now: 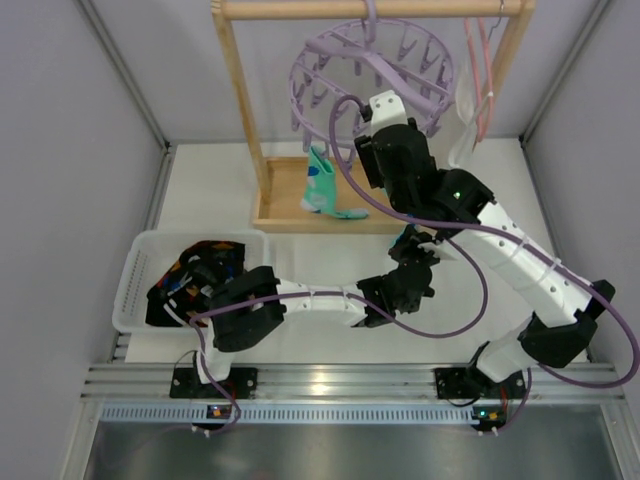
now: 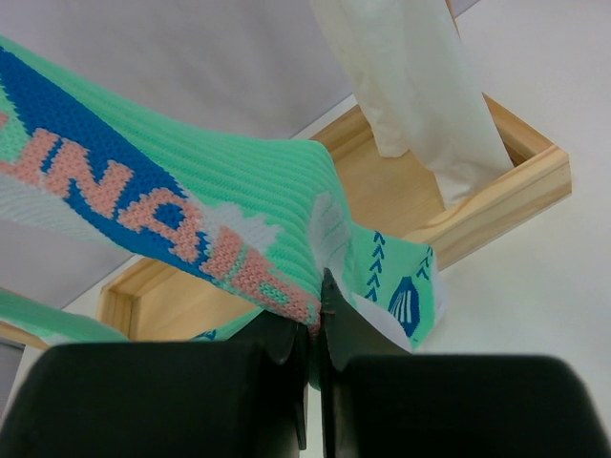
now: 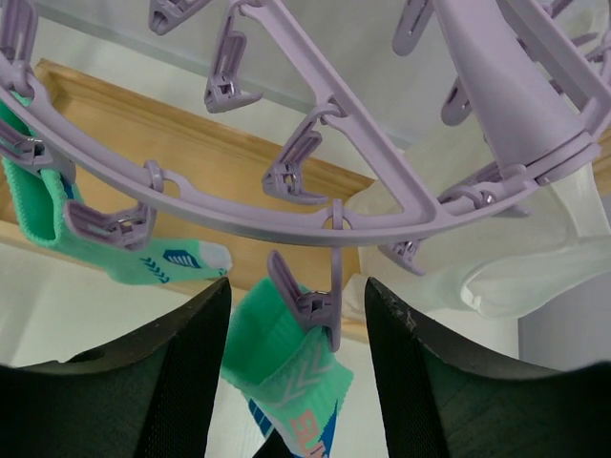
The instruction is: Remove the socks clipped to the hanger
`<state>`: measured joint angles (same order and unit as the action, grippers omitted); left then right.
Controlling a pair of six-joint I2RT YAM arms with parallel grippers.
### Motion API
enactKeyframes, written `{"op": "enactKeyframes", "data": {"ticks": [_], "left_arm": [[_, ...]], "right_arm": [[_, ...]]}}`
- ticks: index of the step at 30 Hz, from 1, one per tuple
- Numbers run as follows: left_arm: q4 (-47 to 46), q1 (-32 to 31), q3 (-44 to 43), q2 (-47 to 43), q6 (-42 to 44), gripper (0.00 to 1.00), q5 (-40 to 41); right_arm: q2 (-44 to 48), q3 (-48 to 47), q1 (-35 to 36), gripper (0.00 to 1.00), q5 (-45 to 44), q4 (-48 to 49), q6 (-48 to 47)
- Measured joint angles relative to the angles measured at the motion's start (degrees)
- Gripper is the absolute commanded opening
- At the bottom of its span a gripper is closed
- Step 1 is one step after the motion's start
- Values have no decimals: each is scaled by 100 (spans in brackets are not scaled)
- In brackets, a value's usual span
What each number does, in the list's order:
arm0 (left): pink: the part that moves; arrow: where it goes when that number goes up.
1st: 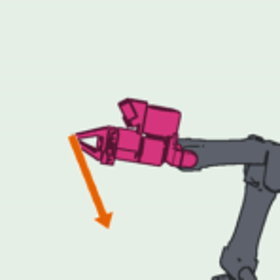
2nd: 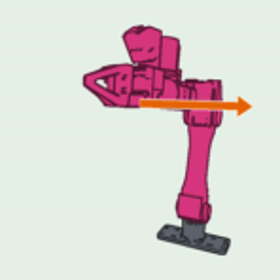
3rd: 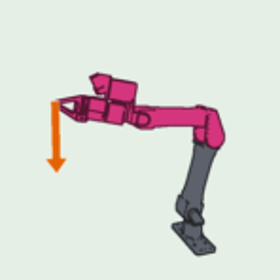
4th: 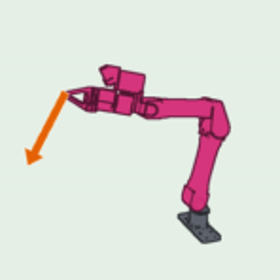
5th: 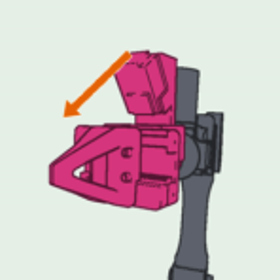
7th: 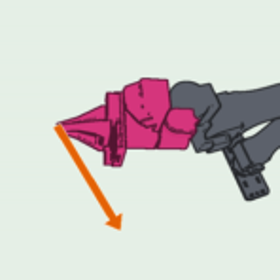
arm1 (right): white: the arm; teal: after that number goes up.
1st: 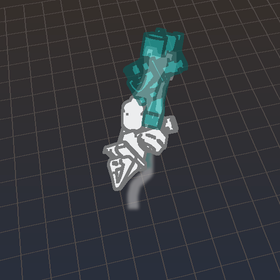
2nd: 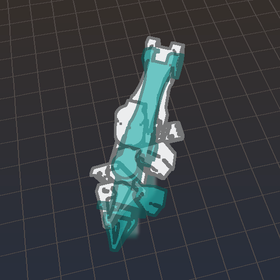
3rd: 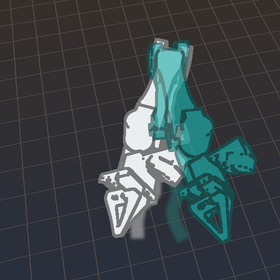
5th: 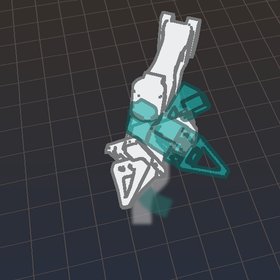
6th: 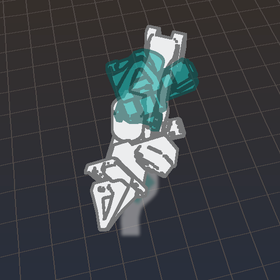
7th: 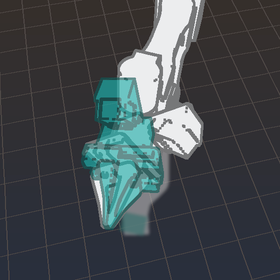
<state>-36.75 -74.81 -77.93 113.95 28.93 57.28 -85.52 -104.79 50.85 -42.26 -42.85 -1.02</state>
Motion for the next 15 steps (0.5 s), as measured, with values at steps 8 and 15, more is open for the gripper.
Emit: {"op": "enactKeyframes", "data": {"ticks": [8, 15], "left_arm": [[0, 0, 0, 2, 0, 0, 15], [0, 0, 0, 2, 0, 0, 24]], "right_arm": [[-278, 0, 7, 51, -343, 44, -227], [-514, 28, 7, 49, -719, 144, -407]]}}
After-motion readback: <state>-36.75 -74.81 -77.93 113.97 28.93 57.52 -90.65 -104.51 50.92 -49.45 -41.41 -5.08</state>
